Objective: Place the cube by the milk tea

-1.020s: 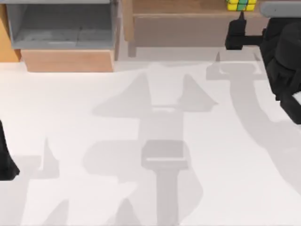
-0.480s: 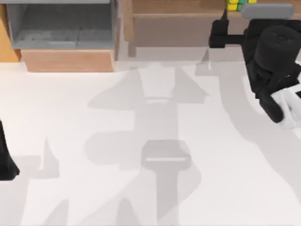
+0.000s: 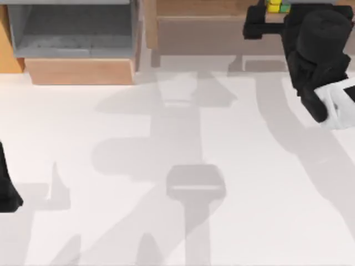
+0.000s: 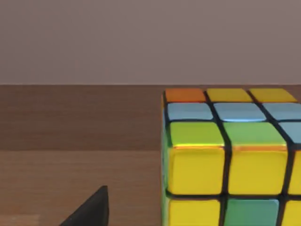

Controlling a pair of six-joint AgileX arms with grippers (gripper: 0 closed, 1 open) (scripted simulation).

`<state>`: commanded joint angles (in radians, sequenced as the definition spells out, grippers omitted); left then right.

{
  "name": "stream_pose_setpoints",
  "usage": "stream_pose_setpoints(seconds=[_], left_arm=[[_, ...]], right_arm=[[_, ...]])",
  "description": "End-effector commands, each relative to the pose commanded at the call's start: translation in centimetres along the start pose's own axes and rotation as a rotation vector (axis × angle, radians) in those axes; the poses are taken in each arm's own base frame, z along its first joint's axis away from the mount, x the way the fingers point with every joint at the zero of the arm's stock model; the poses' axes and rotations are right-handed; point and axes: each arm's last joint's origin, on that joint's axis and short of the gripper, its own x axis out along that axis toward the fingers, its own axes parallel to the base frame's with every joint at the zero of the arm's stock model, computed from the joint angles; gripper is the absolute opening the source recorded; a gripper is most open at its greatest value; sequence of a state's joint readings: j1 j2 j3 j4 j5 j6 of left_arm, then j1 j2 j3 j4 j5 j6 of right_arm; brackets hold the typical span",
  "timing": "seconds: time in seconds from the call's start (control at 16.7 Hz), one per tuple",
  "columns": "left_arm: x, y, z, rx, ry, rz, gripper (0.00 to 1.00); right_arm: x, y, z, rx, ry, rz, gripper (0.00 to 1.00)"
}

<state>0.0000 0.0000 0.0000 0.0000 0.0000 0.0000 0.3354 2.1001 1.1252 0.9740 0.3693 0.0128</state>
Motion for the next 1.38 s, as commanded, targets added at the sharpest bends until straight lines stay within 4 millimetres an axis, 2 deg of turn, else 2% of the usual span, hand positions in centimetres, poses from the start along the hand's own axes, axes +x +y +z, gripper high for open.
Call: stream_pose_setpoints(seconds=[0.3,0.6,1.38], left_arm=[[0.0,0.0,0.0,0.000,0.000,0.000,1.00],[0.0,0.0,0.0,0.000,0.000,0.000,1.00],[0.0,0.0,0.0,0.000,0.000,0.000,1.00]], right_arm=[[2.7,0.1,-0.6,0.001,0.000,0.000,1.00],[2.9,0.1,-0.9,0.001,0.004,0.000,1.00],[2.9,0.1,-0.9,0.001,0.004,0.000,0.02]])
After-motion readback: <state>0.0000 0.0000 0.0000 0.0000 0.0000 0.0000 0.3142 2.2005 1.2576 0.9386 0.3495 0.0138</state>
